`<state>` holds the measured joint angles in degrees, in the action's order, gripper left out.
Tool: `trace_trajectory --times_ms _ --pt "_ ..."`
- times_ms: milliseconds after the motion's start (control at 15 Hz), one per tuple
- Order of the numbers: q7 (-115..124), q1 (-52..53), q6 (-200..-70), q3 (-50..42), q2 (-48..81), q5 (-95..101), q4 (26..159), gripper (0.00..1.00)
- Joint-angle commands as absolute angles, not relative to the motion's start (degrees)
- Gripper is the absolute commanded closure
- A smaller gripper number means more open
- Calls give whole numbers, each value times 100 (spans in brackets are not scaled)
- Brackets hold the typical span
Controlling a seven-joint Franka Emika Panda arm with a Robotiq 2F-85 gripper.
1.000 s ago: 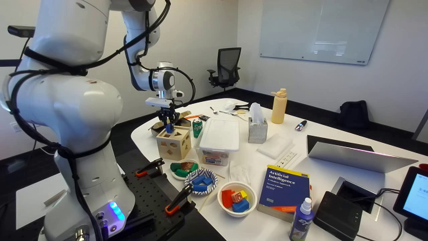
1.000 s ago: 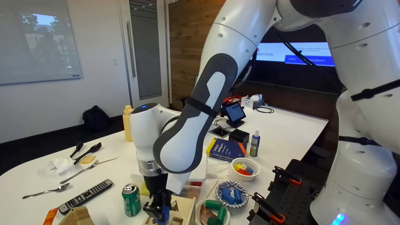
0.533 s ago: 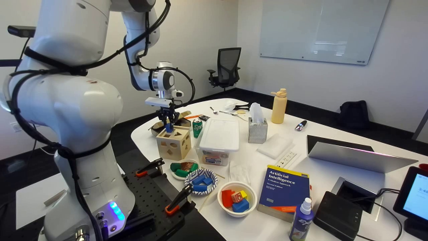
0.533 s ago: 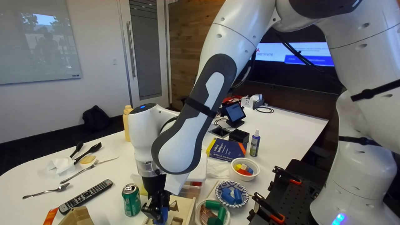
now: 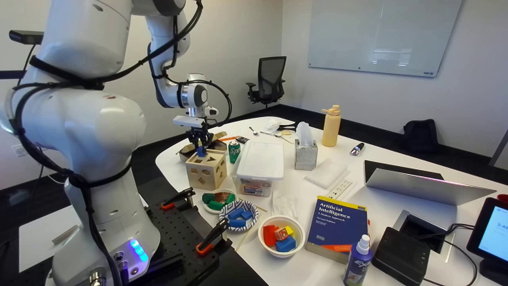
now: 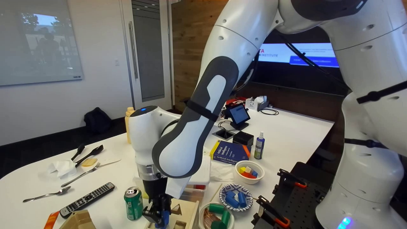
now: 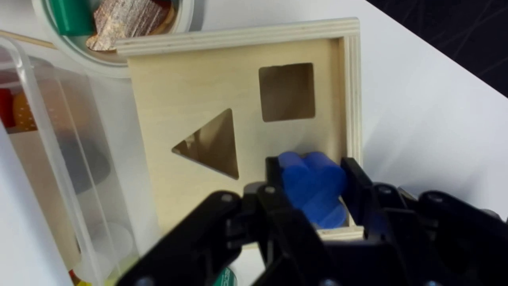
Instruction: Put the blue block in the wooden box
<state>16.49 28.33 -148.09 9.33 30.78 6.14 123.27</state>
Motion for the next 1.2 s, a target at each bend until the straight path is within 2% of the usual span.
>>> trace_trajectory --times_ms 0,1133 --pt "1905 2971 -14781 846 3133 759 12178 84" --pt "1788 2951 -14744 758 3232 834 12120 84"
